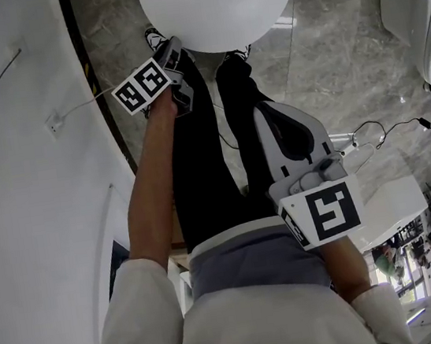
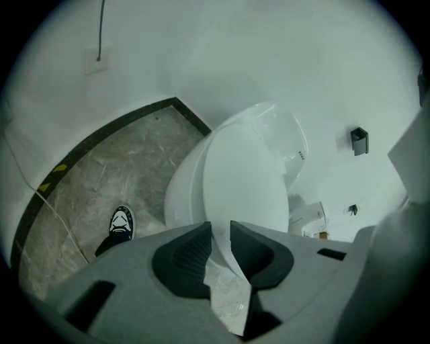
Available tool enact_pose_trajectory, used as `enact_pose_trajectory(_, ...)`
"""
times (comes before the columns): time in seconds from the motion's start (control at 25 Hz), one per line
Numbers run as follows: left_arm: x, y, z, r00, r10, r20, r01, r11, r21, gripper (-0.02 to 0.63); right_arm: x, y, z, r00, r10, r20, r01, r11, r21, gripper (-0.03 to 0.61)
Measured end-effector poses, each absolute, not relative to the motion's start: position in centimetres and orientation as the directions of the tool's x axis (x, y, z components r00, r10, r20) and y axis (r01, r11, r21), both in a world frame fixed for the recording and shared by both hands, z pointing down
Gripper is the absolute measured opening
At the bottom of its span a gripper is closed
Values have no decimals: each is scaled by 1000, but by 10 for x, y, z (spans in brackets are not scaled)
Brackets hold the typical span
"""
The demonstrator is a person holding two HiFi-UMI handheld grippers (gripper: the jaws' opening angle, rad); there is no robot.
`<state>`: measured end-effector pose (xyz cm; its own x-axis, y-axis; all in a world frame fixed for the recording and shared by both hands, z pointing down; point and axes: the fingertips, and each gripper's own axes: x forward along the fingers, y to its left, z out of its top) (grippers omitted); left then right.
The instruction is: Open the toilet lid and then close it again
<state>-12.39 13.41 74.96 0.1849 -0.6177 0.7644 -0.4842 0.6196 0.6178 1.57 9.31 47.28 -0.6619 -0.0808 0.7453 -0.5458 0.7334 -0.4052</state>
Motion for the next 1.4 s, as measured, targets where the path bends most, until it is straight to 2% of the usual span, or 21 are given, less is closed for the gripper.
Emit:
enact_pose_trajectory(0.64, -126, 133, 715, 164, -677, 718, -420, 610, 671, 53, 18, 88, 449, -683, -94, 725, -531, 745, -403, 9)
enact_pose_trajectory(0.76, -127, 134, 710, 163, -680, 715, -419, 608, 674, 28, 18, 88, 445, -686, -92, 722, -526, 748, -405, 9)
enact_pose_trajectory(1.4, -129, 130, 690, 198, -737, 646, -344, 565, 750, 18, 11, 88, 431, -698, -66, 713, -500, 757, -420, 11)
